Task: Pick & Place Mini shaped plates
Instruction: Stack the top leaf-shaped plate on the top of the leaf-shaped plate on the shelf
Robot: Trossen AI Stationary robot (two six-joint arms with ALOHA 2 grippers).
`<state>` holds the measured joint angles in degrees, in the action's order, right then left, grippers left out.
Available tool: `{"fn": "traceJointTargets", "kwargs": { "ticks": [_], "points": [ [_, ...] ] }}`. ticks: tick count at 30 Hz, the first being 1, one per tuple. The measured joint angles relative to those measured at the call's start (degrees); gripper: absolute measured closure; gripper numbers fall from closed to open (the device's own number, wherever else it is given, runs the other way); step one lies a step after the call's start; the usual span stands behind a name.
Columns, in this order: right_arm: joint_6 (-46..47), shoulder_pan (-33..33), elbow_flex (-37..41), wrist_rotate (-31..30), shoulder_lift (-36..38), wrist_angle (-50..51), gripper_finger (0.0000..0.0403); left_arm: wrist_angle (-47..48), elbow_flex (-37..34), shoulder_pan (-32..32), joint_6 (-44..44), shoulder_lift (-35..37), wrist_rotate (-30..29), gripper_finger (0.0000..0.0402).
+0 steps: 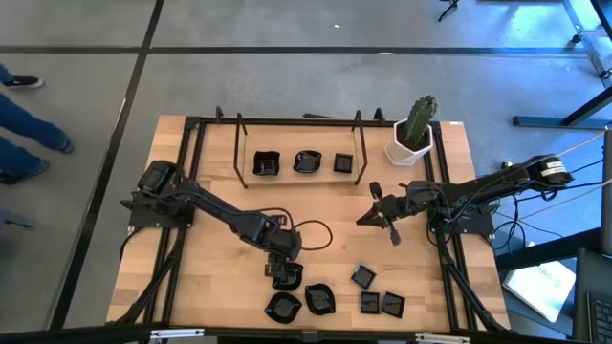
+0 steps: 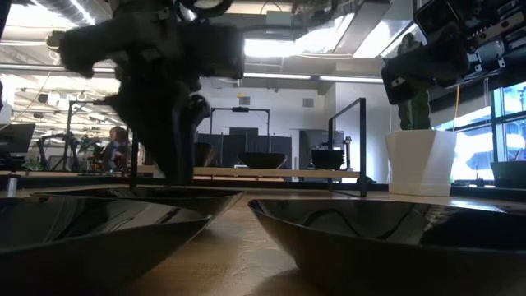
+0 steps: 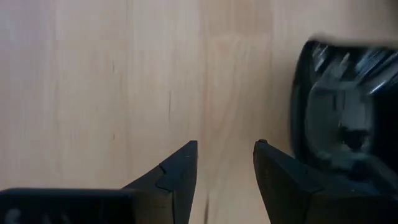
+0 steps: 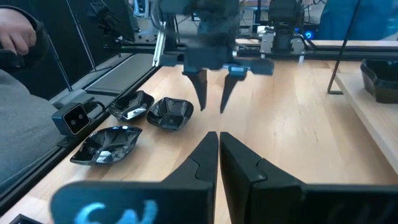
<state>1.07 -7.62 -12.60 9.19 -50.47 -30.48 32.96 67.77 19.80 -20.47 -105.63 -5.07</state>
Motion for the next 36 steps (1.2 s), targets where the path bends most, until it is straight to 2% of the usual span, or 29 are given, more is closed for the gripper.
{"fn": "traceJointTargets", "kwargs": {
  "ticks": [20,33,36],
  "points": [
    [0.2,0.0,0.0,0.0,-0.8,0.9,0.0385,-4.6,0.0,0.8,-0.5,-1.1,2.3,0.0251],
    [0.2,0.0,0.0,-0.1,-0.8,1.1,0.0385,-1.4,4.3,2.7,0.6,-1.1,5.7,0.0251],
    [0.0,0.0,0.0,-0.1,-0.8,1.6,0.0385,-0.2,4.3,3.8,2.0,-1.4,3.1,0.0251]
  ]
}}
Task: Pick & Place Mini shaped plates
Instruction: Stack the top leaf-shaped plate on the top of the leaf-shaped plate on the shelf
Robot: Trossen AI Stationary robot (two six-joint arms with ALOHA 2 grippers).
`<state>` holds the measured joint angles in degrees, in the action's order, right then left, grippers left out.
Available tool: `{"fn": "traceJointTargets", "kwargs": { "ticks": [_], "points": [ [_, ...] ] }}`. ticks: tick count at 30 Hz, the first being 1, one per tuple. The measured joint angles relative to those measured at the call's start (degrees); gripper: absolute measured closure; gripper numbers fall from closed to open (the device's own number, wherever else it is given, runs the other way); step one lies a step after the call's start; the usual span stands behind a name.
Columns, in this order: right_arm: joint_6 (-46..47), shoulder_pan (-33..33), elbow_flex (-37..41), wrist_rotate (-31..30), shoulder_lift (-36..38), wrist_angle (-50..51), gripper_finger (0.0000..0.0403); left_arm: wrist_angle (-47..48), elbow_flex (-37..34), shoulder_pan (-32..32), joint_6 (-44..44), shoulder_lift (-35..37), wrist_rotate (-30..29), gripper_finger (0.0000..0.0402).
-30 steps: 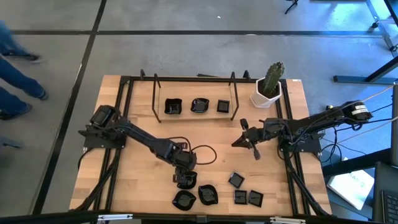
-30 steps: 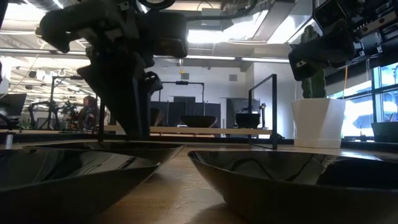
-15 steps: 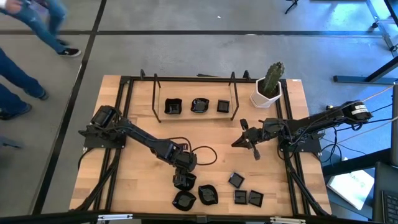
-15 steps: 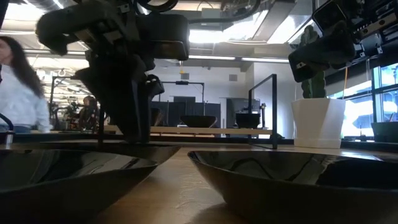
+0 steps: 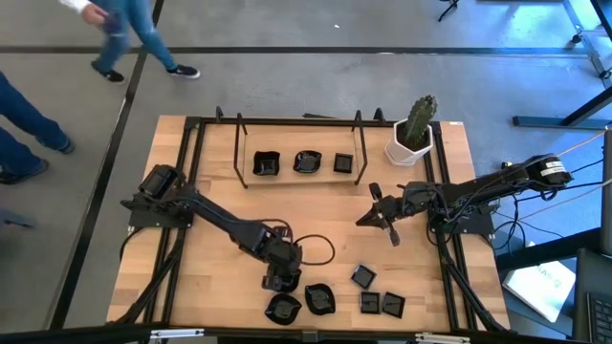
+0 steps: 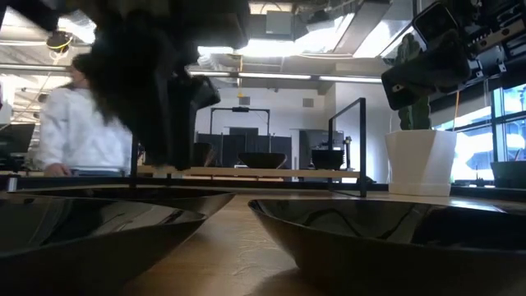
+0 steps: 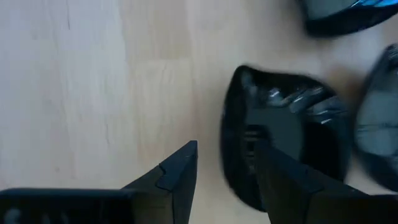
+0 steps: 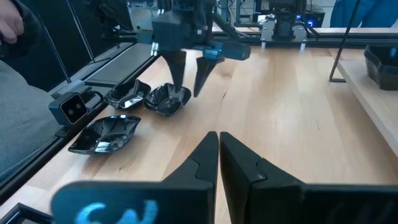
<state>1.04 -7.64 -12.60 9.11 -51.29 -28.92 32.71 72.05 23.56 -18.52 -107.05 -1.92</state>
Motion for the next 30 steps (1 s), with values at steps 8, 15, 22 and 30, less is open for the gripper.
{"fn": "traceJointTargets", "kwargs": {
  "ticks": [8,15,22,30],
  "points": [
    [0.0,0.0,0.0,0.0,0.0,0.2,0.0385,1.8,0.0,0.7,-1.1,-2.3,-1.7,0.0251],
    [0.0,0.0,0.0,0.0,0.0,0.1,0.0385,1.1,0.0,0.3,-0.8,-2.7,0.0,0.0251],
    [0.0,0.0,0.0,0.0,0.0,0.8,0.0385,-1.5,0.0,0.4,-0.3,-3.2,-0.4,0.0251],
    [0.1,0.0,0.0,0.0,0.0,0.5,0.0385,-1.0,0.0,0.3,1.8,-4.5,-1.1,0.0252]
  ]
}}
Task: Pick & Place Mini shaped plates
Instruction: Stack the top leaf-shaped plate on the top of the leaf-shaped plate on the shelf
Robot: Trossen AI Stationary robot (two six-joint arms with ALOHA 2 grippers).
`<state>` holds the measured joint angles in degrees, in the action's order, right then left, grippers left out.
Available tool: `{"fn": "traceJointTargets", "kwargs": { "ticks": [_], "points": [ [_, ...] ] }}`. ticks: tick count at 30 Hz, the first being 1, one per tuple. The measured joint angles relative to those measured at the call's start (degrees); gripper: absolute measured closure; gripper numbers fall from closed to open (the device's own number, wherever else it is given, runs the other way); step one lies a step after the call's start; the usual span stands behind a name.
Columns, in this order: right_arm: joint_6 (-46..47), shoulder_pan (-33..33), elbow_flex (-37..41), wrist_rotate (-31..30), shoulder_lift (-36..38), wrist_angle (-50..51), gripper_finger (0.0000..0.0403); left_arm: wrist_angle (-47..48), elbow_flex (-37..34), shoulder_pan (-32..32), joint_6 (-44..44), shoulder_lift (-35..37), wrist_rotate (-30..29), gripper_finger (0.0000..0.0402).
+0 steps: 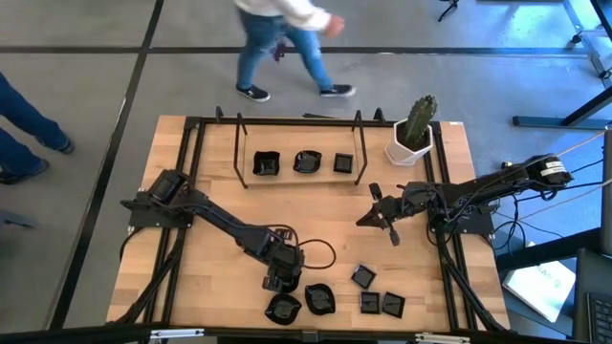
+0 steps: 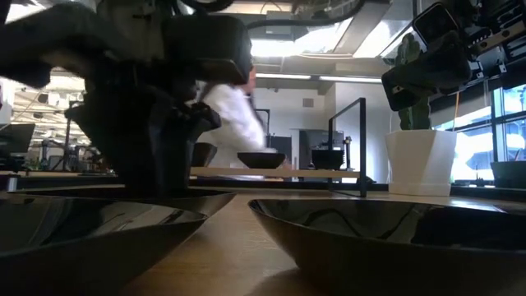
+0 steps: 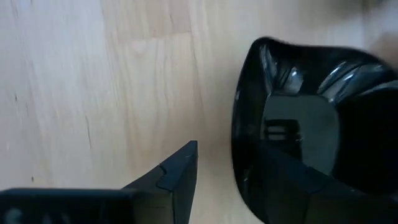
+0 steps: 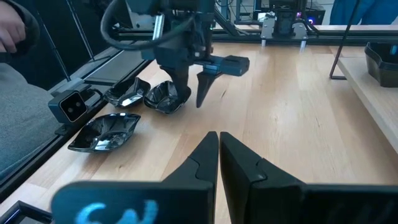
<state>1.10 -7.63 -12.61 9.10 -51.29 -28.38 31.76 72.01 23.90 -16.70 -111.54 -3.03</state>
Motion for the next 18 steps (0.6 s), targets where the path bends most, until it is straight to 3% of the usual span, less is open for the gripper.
{"fn": "traceJointTargets", "kwargs": {
  "ticks": [5,12,18],
  "points": [
    [0.0,0.0,0.0,0.0,0.0,0.0,0.0385,-0.2,0.1,0.0,4.1,-1.5,-0.4,0.0279],
    [0.0,0.0,0.0,-0.1,0.0,0.0,0.0385,0.6,0.2,0.0,9.2,-1.1,-2.6,0.0388],
    [-0.1,0.0,0.0,-0.5,0.0,0.0,0.0385,12.3,7.7,-0.9,6.0,2.6,-11.7,0.04]
  ]
}}
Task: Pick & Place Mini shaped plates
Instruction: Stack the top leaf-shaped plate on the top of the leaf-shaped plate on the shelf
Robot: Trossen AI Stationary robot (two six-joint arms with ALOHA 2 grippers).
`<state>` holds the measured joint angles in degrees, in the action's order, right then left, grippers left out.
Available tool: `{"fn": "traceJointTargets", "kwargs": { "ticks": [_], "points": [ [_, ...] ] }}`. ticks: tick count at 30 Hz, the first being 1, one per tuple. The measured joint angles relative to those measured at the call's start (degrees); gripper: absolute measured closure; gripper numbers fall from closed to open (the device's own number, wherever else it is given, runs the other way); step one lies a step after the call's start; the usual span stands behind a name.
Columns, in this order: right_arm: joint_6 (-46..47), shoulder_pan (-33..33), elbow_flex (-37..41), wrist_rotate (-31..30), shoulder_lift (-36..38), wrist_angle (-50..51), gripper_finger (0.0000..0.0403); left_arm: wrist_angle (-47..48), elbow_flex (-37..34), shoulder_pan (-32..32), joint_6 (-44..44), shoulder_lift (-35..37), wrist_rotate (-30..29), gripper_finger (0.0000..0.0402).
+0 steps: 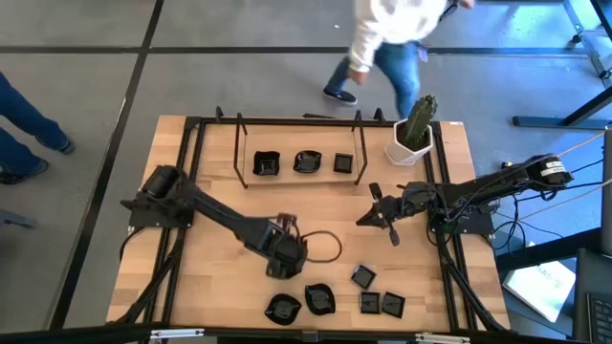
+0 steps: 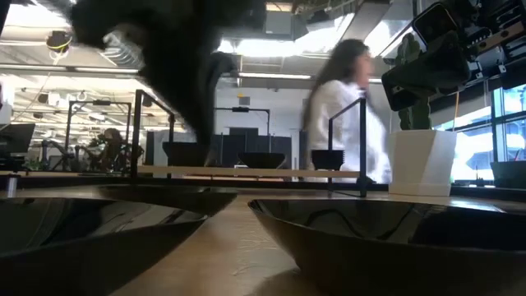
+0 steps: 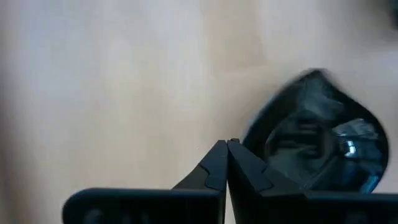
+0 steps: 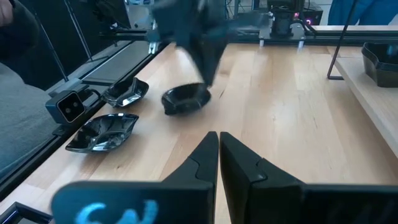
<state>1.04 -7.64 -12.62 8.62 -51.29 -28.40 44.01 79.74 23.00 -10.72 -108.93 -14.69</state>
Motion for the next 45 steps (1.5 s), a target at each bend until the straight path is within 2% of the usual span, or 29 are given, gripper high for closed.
{"fn": "traceJointTargets", "kwargs": {
  "ticks": [4,6,10,14,22,26,29,32,39,45],
  "points": [
    [0.0,0.0,0.0,0.0,0.0,0.0,0.0385,4.8,5.6,-2.0,3.5,3.3,-7.1,0.04],
    [0.1,0.0,0.0,0.0,0.0,0.2,0.0385,5.7,7.7,-3.8,3.9,5.6,-8.5,0.04],
    [0.0,0.0,0.0,0.0,0.0,0.5,0.0385,8.1,7.6,-7.8,4.0,7.4,0.2,0.0399],
    [-0.2,0.0,0.0,0.0,0.0,0.9,0.0385,10.2,5.1,-8.6,6.4,7.9,8.8,0.0398],
    [-0.2,0.0,0.0,0.0,0.0,1.1,0.0385,9.7,0.8,0.4,11.1,7.3,9.4,0.0398],
    [-0.1,0.0,0.0,0.0,0.0,0.9,0.0385,9.3,0.7,5.7,7.5,6.4,2.3,0.0393],
    [-0.1,0.0,0.0,0.0,0.0,0.8,0.0385,9.6,0.8,7.0,3.9,5.0,-0.4,0.0369],
    [0.0,0.0,0.0,0.0,0.0,0.3,0.0385,8.6,0.8,7.0,4.4,3.1,-0.8,0.0331],
    [0.0,0.0,0.0,0.0,0.0,0.5,0.0385,9.2,0.8,7.7,19.3,-1.8,-0.3,0.0249],
    [-0.2,0.0,0.0,0.0,0.0,0.8,0.0385,9.1,0.8,9.4,27.3,-5.1,-0.9,0.022]
  ]
}}
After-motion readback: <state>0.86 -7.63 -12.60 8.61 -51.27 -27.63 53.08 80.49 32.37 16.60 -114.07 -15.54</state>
